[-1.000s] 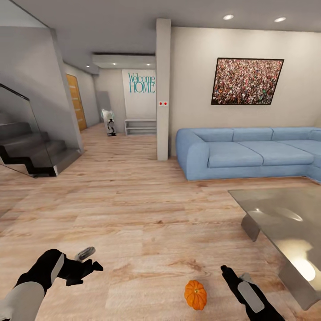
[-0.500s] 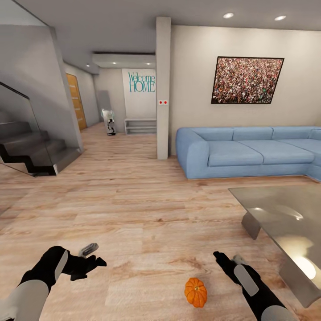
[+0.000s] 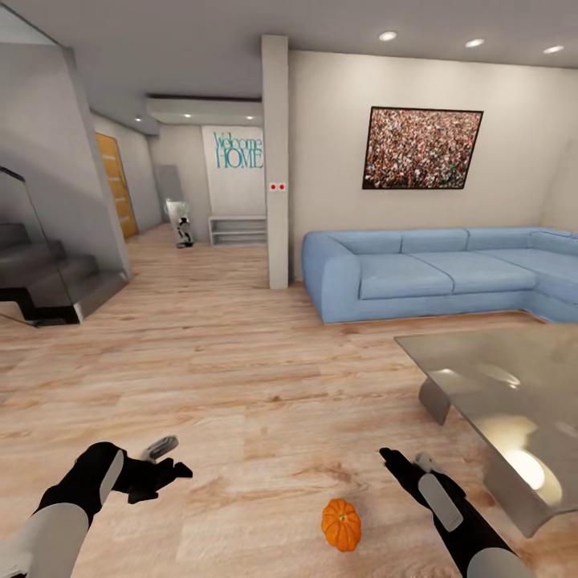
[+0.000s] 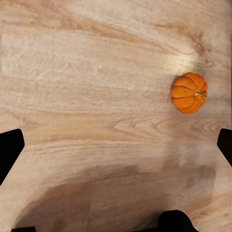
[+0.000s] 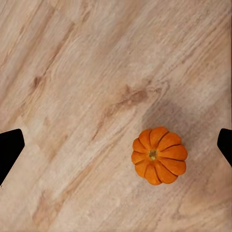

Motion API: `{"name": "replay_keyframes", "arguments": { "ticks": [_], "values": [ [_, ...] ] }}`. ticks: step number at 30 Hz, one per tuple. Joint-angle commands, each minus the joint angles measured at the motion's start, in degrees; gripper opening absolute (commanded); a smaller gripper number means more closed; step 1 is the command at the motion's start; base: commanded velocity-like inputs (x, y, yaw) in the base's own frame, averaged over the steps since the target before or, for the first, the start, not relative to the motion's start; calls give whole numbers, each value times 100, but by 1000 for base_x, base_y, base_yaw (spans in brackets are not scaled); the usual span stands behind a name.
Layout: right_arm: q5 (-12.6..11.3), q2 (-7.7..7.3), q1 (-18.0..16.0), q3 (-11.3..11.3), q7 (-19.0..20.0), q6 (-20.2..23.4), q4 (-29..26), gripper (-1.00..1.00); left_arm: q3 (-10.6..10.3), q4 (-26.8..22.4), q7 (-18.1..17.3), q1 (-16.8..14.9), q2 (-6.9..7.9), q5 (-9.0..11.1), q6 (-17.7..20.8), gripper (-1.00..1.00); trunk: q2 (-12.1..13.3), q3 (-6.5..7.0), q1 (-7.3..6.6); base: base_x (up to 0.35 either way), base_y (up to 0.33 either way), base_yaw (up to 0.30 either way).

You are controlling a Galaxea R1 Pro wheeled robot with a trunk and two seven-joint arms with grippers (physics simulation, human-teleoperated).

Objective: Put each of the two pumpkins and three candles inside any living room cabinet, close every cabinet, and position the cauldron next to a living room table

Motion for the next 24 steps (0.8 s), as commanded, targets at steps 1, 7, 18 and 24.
{"name": "replay_keyframes", "arguments": {
  "ticks": [1,7,18,24],
  "values": [
    [6,4,-1,2,30,-1,3,100,-1,-4,-7,0,0,1,-2,100,0,5,0,0,0,-227],
    [11,16,-3,433,55,-58,0,100,-1,-25,-24,0,0,1,-9,100,-200,-77,110,0,0,-59],
    [-3,91,-68,556,-242,-432,36,100,-1,-28,-17,0,-64,1,-9,100,-642,-274,351,0,0,-2],
    [-2,253,-530,573,-453,-350,915,100,4,-28,-24,0,-130,2,-3,100,-882,-381,483,0,0,0]
  ]
}}
